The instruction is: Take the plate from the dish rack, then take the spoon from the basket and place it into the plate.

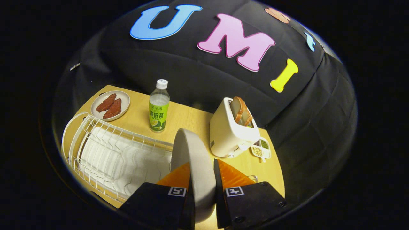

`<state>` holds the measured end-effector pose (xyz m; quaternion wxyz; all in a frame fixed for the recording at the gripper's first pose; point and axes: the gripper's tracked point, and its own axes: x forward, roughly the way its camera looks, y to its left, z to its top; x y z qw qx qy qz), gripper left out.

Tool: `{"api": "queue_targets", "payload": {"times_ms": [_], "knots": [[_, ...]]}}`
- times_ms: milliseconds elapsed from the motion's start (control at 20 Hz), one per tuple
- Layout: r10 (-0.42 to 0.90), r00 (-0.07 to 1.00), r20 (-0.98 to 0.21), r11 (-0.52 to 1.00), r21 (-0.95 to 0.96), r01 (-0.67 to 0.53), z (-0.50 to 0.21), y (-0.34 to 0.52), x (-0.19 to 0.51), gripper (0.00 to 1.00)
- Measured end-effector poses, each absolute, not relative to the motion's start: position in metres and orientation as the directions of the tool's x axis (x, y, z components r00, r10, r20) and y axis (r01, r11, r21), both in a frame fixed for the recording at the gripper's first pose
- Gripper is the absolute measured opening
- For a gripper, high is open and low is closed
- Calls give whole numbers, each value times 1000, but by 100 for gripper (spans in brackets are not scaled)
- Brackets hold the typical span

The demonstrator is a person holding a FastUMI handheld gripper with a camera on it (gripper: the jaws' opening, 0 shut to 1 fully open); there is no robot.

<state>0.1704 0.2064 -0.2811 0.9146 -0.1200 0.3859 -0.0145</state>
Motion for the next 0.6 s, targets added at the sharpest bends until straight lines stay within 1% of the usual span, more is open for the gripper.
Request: {"api": "queue_targets", "payload": {"times_ms": [100, 200, 350, 600], "knots": [[-128, 744, -656, 967, -250, -55, -263, 201, 177, 30], [-113, 765, -634, 976, -213, -33, -249, 196, 178, 30], [-46, 774, -631, 994, -103, -25, -232, 185, 171, 30], [72, 773, -630, 997, 65, -39, -216, 148, 137, 30]]}}
